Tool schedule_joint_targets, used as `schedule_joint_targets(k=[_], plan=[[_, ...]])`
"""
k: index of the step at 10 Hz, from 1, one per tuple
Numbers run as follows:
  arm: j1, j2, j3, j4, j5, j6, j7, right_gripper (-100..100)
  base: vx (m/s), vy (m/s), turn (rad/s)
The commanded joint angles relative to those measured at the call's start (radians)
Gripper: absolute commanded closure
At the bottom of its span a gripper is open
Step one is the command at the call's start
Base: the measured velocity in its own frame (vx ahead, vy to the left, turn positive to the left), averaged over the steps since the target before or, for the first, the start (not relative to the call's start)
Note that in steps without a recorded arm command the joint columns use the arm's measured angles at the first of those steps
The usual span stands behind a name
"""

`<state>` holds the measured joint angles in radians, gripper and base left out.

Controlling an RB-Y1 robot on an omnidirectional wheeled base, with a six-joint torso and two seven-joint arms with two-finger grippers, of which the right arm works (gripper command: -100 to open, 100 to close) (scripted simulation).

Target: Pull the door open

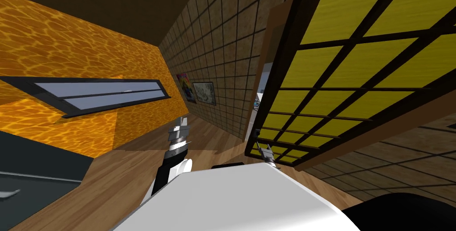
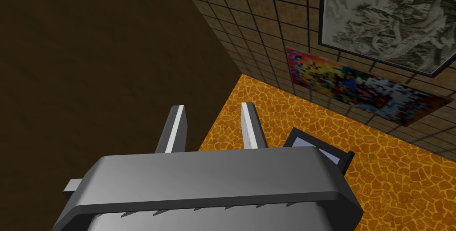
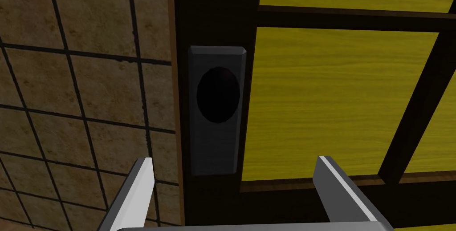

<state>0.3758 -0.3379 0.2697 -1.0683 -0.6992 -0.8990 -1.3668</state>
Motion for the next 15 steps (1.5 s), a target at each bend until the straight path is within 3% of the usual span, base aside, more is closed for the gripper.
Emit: schedule_joint_targets(k=[1,2,3,4,9,10,11,15], plan=[[-0.006,0.006,0.018,0.011,0.014,-0.032,-0.009,-100,-0.208,-0.05,0.096],[-0.011,0.01,0.031,0.021,0.025,-0.055,-0.017,-100,-0.202,-0.046,0.117],[-0.009,0.007,0.024,0.018,0.018,-0.042,-0.015,-100,-0.086,-0.022,0.022],[-0.017,-0.002,0.014,0.038,0.012,-0.051,-0.031,-100,0.079,-0.02,0.122],[-0.049,-0.038,-0.025,0.113,-0.014,-0.071,-0.091,-100,0.215,-0.02,0.116],[-0.044,-0.028,-0.019,0.094,-0.01,-0.063,-0.073,-100,0.111,-0.019,0.034],[-0.044,-0.028,-0.019,0.094,-0.01,-0.063,-0.073,100,-0.015,-0.001,-0.042],[-0.044,-0.028,-0.019,0.094,-0.01,-0.063,-0.073,100,-0.027,0.002,0.002]])
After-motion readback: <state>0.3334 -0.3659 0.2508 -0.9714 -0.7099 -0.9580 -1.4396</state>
